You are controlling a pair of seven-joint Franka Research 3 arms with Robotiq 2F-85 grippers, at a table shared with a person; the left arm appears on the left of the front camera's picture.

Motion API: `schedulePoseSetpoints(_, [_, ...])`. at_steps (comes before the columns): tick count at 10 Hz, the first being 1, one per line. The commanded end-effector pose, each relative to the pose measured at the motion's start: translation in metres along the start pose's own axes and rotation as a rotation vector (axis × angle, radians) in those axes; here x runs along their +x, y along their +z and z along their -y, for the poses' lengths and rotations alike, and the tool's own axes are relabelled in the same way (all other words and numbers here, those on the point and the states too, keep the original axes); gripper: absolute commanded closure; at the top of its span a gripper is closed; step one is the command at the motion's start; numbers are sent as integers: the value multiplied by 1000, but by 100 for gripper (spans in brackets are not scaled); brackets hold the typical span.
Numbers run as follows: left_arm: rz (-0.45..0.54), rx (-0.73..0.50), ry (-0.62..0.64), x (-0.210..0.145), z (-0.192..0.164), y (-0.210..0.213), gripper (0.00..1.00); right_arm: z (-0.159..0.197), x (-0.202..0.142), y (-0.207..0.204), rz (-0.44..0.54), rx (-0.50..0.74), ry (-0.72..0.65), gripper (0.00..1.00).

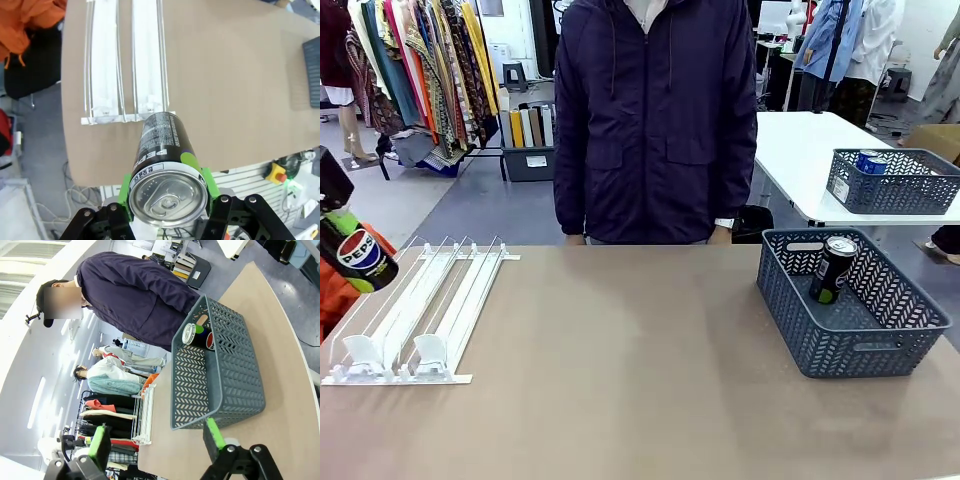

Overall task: Retrieve and store the cans from the dispenser.
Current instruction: Pick up one can from the Automatic Can Dispenser and place it in the middle of the table.

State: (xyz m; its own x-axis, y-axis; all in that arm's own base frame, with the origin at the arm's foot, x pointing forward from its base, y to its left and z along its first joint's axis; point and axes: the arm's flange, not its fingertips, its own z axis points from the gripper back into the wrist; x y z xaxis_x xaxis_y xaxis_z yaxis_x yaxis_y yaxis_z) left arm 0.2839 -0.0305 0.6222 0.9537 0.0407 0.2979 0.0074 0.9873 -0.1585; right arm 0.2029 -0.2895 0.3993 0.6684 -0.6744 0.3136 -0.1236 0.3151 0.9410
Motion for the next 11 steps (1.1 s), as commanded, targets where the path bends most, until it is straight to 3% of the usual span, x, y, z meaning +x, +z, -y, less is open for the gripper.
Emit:
schedulePoseSetpoints(1, [16, 50, -2, 1, 12, 5, 100, -2, 4, -2, 21, 19, 26, 0])
schedulePoseSetpoints(3, [0, 14, -4, 0, 4, -1, 100, -2, 4, -2, 21, 19, 26, 0])
schedulePoseSetpoints(4, [17, -137, 0, 11, 3, -7, 100, -2, 4, -2, 21, 19, 26, 0])
schedulePoseSetpoints(5, [22, -170, -38, 26, 29, -17, 100, -2, 4, -2, 21, 19, 26, 0])
schedulePoseSetpoints(7, [-34, -194, -188, 60, 124, -51, 100, -2, 4, -2, 21, 19, 26, 0])
schedulePoseSetpoints(11, [-202, -47, -411, 77, 325, -173, 100, -2, 4, -2, 21, 19, 26, 0])
